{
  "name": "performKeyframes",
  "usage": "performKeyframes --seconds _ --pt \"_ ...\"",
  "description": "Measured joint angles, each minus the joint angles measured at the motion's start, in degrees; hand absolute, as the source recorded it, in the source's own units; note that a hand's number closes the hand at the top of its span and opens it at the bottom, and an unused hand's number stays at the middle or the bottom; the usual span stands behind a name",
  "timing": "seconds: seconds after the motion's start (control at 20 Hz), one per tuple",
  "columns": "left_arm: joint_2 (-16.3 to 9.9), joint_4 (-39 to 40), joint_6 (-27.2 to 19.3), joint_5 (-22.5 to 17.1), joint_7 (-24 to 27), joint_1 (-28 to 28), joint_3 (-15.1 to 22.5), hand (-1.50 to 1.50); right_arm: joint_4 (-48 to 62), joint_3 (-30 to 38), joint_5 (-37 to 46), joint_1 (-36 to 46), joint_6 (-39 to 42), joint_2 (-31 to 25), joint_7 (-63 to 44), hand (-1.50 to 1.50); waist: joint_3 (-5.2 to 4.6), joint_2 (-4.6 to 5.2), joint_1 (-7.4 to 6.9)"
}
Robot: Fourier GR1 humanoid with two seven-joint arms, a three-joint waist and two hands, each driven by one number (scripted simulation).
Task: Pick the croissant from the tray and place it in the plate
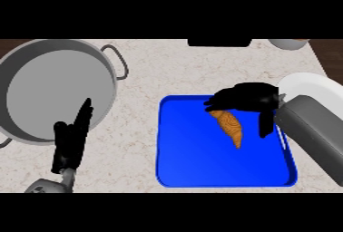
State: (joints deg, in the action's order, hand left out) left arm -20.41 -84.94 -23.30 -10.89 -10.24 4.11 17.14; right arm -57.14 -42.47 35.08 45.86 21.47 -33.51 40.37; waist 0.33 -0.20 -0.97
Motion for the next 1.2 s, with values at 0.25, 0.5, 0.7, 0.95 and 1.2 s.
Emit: performKeyframes --seconds 0.25,0.5,0.7,0.95,1.2 --pt "0.2 0.8 2.0 -0.1 -0.2 -0.3 -1.3 0.00 5.0 -0.6 5.9 0.9 0.1 3.9 -0.8 -1.50 -0.18 0.19 0.19" --pt "1.7 2.0 3.4 0.6 1.0 -0.2 -2.7 0.00 10.0 0.8 11.0 1.1 -0.7 7.5 0.1 -1.50 -0.13 0.16 0.37" --pt "2.6 1.7 3.3 2.0 -0.2 -0.7 -3.4 0.00 12.2 2.2 14.7 1.1 -0.9 9.2 1.6 -1.50 -0.22 0.19 0.43" --pt "3.8 2.1 4.1 3.6 -0.2 -1.2 -4.0 0.00 15.0 4.2 18.6 0.7 -2.0 11.0 2.9 -1.50 -0.28 0.22 0.51" --pt "4.2 1.0 5.6 4.1 -0.8 -2.2 -5.5 0.00 17.5 6.5 22.3 -0.3 -3.1 12.9 3.9 -1.50 -0.30 0.24 0.51"
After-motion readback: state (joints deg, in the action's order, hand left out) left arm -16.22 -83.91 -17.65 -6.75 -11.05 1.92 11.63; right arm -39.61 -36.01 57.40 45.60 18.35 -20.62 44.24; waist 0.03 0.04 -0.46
